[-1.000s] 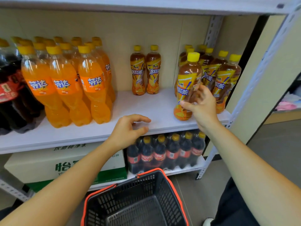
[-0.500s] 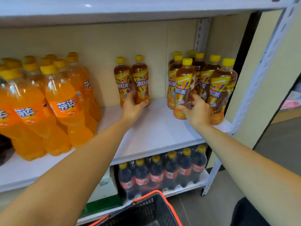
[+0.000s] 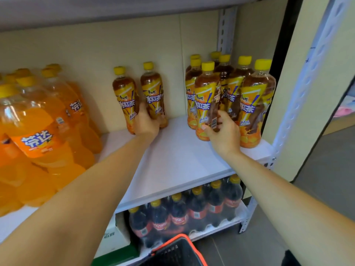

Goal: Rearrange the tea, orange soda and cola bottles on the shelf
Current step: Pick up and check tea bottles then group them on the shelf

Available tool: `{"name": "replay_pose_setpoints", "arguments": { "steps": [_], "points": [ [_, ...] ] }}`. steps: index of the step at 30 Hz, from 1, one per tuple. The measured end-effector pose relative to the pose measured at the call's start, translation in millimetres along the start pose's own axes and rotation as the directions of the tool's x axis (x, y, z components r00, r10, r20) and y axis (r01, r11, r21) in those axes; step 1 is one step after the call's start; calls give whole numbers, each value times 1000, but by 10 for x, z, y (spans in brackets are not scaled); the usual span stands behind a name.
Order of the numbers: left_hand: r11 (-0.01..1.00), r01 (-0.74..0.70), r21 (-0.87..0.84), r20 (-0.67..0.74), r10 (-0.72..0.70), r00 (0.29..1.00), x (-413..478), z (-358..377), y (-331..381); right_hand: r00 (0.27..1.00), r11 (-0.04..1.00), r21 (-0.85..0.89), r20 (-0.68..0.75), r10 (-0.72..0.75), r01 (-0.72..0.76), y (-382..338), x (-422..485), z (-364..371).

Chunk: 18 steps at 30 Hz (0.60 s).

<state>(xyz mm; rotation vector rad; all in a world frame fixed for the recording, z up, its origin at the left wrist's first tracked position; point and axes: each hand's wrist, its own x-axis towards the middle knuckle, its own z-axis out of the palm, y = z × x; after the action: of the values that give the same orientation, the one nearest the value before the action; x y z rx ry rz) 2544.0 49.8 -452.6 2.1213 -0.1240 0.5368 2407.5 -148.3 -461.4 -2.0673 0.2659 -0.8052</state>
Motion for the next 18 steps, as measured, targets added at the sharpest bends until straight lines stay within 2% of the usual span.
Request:
{"name": "replay_pose_setpoints", "arguments": {
  "steps": [5, 10, 12, 15, 18],
  "points": [
    [997, -61, -39, 86, 64, 994, -62, -163, -1, 998, 998, -6, 13, 69, -69, -48, -43, 4],
    [959, -27, -281, 164, 76, 984, -454, -355, 34, 986, 997, 37, -150, 68, -63, -220, -276, -62],
    [945, -9, -327, 219, 85, 972, -638, -497, 54, 988, 995, 97, -147, 40, -26, -336, -376, -95],
    [936, -11, -353, 290, 121, 949, -923, -783, 95, 993, 964, 249, 100, 69, -92, -531, -552, -137],
    [925, -22, -380, 340, 162, 926, -1244, -1090, 187, 925, 911, 356, 373, 68, -210, -694, -772, -168]
  ]
}}
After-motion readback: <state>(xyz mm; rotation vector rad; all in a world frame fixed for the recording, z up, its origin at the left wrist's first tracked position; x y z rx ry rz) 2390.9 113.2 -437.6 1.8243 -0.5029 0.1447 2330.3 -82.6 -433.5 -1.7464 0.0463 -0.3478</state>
